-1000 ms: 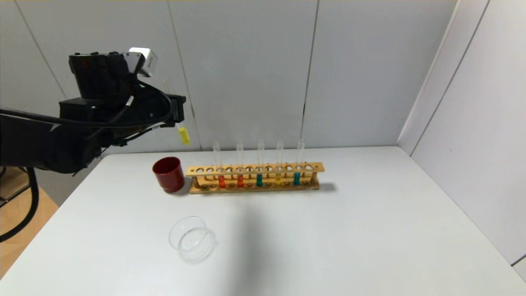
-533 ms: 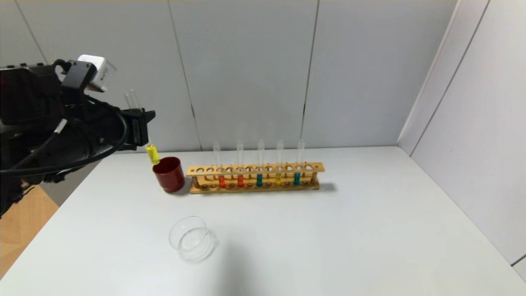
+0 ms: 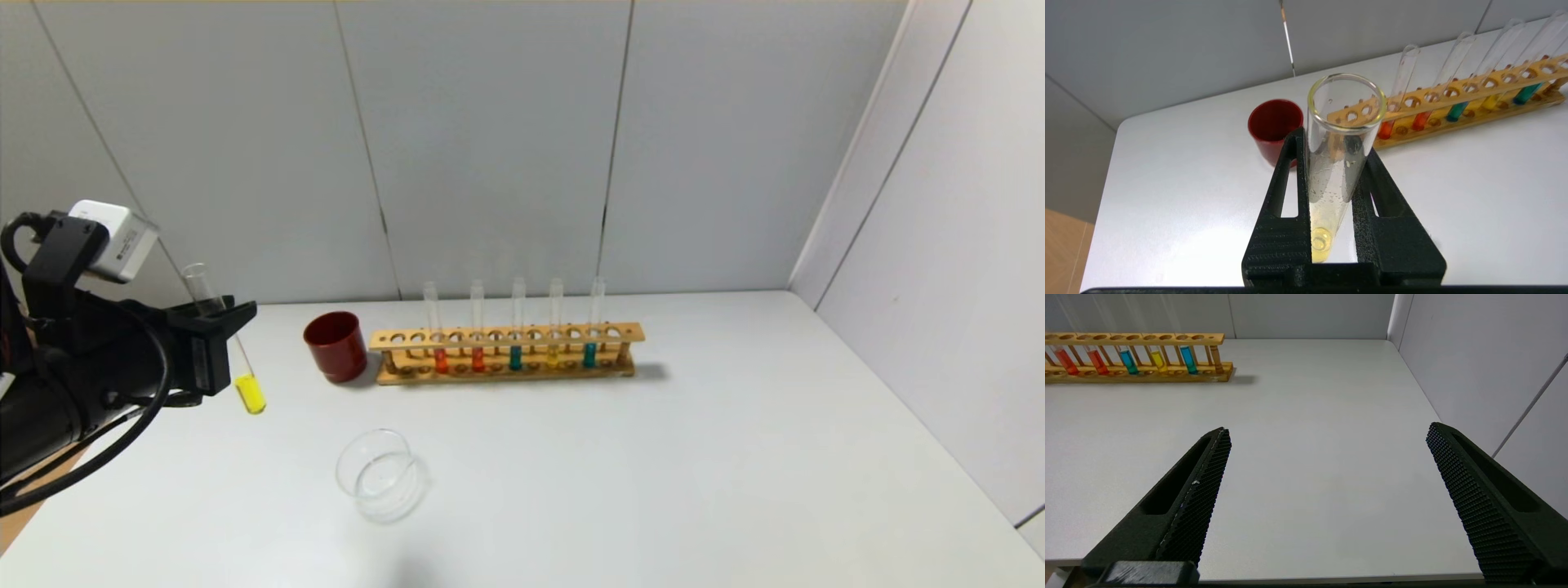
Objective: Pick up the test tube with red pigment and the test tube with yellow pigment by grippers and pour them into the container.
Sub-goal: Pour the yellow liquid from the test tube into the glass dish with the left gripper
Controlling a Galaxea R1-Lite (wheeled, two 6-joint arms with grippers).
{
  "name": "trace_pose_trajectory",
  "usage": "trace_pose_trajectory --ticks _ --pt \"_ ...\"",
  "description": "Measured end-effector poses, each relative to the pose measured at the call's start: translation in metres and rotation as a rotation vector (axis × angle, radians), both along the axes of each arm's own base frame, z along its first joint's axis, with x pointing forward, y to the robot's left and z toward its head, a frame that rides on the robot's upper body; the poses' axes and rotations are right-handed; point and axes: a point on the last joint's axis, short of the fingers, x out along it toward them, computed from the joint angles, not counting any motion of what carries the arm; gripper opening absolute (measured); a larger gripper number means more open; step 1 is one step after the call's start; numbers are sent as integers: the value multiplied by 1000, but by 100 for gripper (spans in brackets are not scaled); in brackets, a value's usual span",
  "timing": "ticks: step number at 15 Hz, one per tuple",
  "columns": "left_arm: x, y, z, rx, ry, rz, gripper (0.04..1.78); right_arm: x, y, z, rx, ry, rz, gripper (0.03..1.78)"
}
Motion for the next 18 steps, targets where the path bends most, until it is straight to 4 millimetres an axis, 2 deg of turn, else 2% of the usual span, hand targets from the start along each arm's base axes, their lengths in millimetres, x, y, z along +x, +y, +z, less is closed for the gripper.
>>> trace_pose_trajectory --ticks 5,10,15,18 --pt "4 3 -17 33 -18 12 33 0 0 0 0 0 0 175" --pt "18 13 -36 308 -70 9 33 0 0 0 0 0 0 175" --pt "18 15 -56 570 45 -67 33 0 0 0 0 0 0 175" --pt "32 11 -50 604 -12 -180 33 0 0 0 0 0 0 175"
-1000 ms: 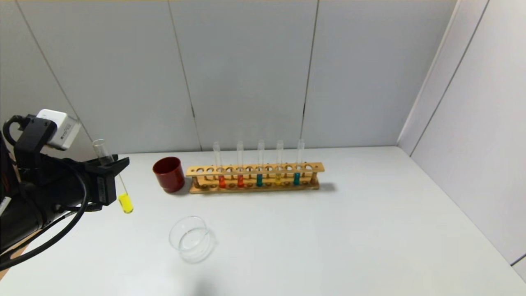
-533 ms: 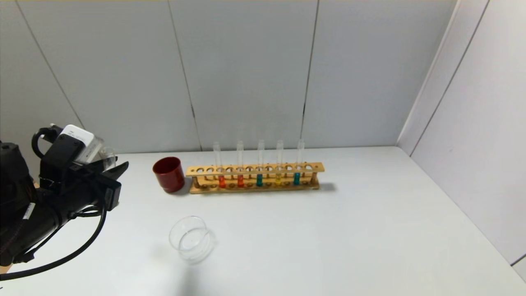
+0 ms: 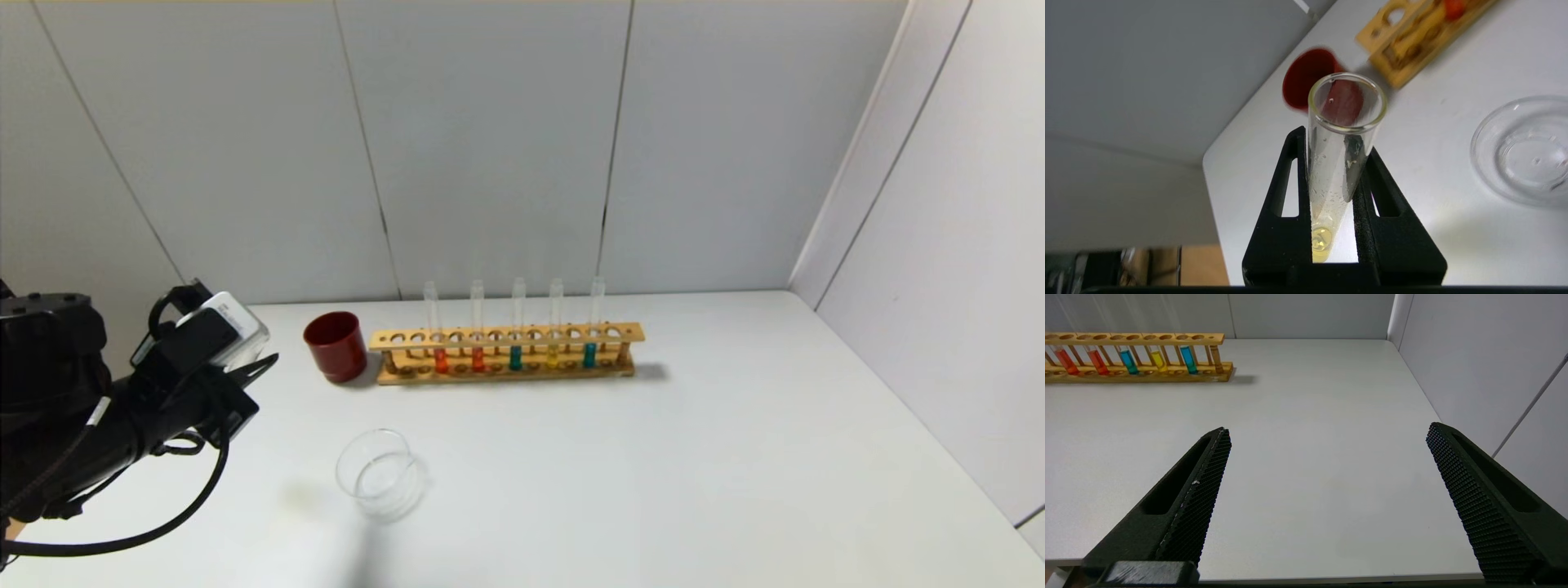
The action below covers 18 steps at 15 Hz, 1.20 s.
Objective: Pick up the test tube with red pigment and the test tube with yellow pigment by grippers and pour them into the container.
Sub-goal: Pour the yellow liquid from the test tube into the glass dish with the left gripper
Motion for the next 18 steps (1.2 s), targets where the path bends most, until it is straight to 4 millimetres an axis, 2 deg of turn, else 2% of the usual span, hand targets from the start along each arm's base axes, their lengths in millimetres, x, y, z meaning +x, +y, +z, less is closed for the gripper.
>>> trace_pose_trajectory --ticks 3,11,15,18 --pt "15 -3 1 2 -9 -98 33 0 0 0 0 0 0 175" --pt "38 0 -15 240 -12 -250 33 0 0 0 0 0 0 175" --pt "40 0 -19 393 -30 -315 33 0 0 0 0 0 0 175" --pt "37 -2 -22 399 -28 -367 33 0 0 0 0 0 0 175"
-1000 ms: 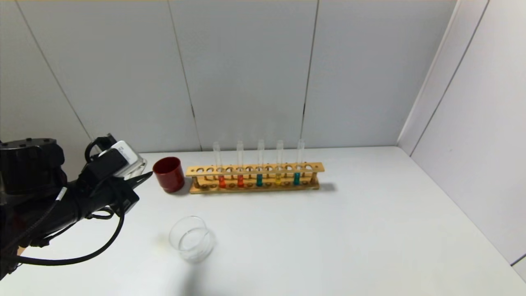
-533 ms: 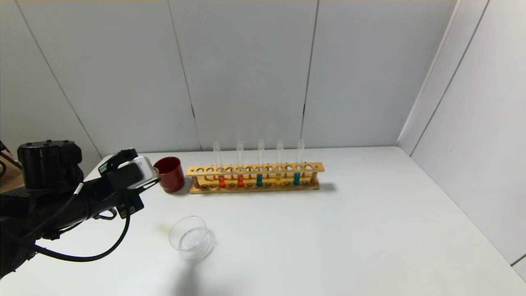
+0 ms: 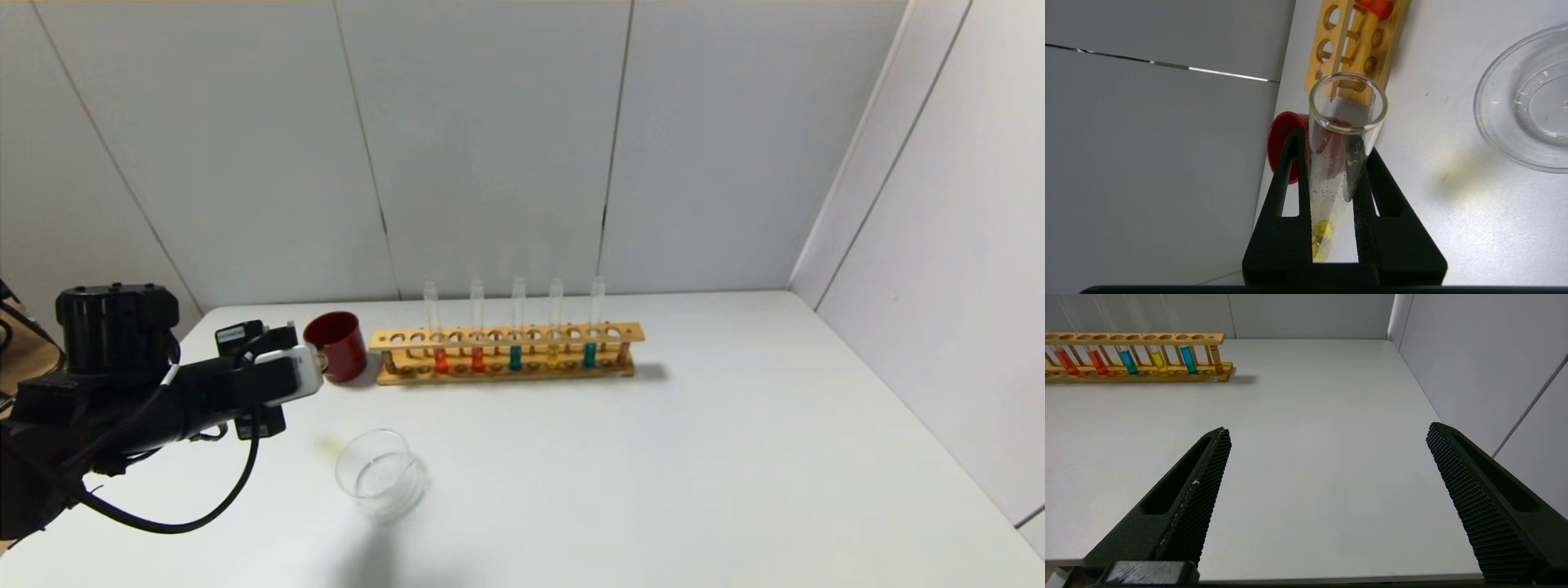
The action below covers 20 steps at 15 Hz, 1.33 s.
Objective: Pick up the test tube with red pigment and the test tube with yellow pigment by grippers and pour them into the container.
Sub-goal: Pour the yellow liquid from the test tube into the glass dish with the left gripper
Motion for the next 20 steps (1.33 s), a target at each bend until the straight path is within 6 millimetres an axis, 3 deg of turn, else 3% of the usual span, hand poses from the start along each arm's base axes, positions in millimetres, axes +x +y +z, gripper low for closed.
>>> trace_pose_trajectory --ticks 14,20 --pt "-12 6 -12 138 -86 -134 33 0 0 0 0 -1 0 175" --pt "-2 6 -12 181 -170 -136 33 0 0 0 0 0 0 175"
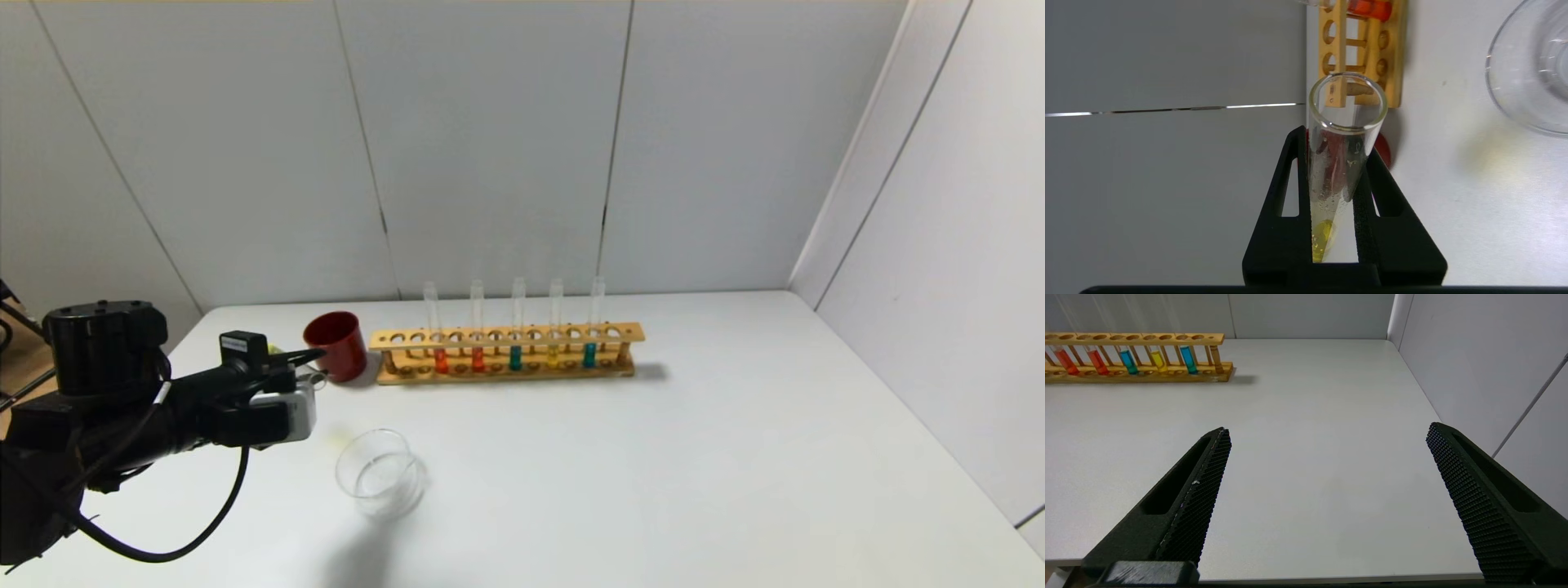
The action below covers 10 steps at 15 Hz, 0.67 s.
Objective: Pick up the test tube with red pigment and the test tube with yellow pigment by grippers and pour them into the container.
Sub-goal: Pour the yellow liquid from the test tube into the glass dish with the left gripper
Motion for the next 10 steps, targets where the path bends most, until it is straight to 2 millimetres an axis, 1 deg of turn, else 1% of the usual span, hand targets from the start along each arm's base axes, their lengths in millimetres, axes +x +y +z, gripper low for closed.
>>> trace_pose_trajectory --ticks 3,6,10 --pt "5 0 -7 26 -11 -15 33 0 0 0 0 0 0 175" --pt "6 -1 -13 45 2 -23 33 0 0 0 0 0 0 175" --pt "7 -1 -16 85 -8 -40 33 0 0 0 0 0 0 175"
